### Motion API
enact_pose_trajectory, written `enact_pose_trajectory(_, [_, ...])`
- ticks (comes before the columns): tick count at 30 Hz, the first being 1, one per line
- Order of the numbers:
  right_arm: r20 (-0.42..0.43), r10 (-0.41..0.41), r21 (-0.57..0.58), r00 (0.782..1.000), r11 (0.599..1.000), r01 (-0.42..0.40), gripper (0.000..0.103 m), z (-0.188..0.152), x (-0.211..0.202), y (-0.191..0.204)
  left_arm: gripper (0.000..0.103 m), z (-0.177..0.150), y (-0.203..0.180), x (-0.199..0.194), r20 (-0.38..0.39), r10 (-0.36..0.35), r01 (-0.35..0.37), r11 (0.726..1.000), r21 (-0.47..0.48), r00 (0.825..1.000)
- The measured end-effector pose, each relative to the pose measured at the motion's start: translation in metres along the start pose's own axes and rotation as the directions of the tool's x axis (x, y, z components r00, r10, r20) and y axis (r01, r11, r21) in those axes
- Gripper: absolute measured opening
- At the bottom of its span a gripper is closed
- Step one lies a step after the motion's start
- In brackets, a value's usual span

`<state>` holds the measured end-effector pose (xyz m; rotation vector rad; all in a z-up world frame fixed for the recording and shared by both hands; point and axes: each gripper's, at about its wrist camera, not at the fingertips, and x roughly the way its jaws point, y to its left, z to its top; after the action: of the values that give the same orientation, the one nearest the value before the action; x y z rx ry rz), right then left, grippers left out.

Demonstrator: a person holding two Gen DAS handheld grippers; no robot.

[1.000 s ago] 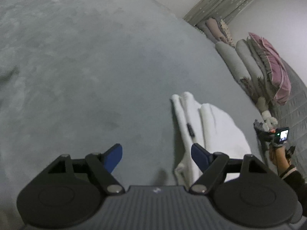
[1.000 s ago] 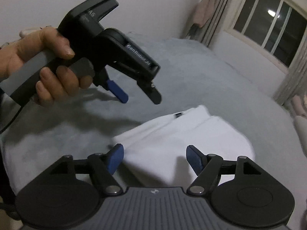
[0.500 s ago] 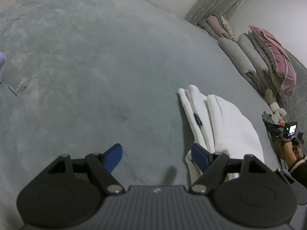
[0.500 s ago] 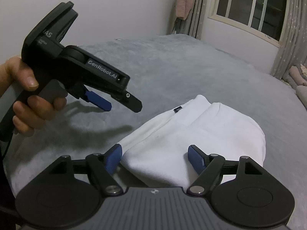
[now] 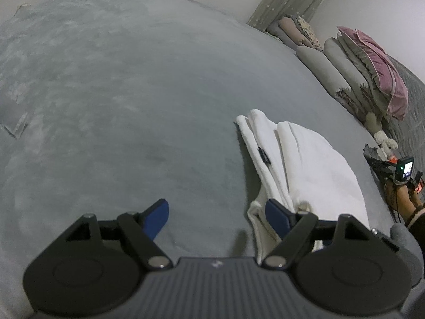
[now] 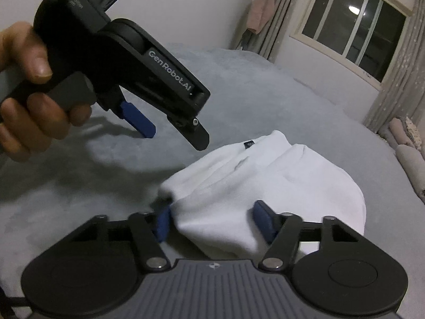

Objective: Fold clothes

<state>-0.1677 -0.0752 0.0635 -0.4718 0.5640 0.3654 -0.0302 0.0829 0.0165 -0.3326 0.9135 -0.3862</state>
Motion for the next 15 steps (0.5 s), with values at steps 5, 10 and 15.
enact_pose_trajectory(5, [0.017, 0.072, 0.235, 0.997, 0.969, -0.074, 0.021, 0.007, -0.007, -0.039, 0.079, 0.001, 0.003, 0.000, -0.002, -0.046, 0.046, 0.998, -0.038, 0.999])
enact_pose_trajectory(10, [0.028, 0.109, 0.328, 0.994, 0.938, -0.112, 0.020, 0.012, -0.013, -0.054, 0.079, 0.001, 0.006, 0.002, -0.010, -0.141, 0.139, 0.983, -0.116, 0.990])
enact_pose_trajectory(15, [0.061, 0.121, 0.394, 0.991, 0.909, -0.135, 0.020, 0.011, -0.027, -0.065, 0.080, 0.000, 0.009, 0.004, -0.010, -0.251, 0.243, 0.946, -0.212, 0.968])
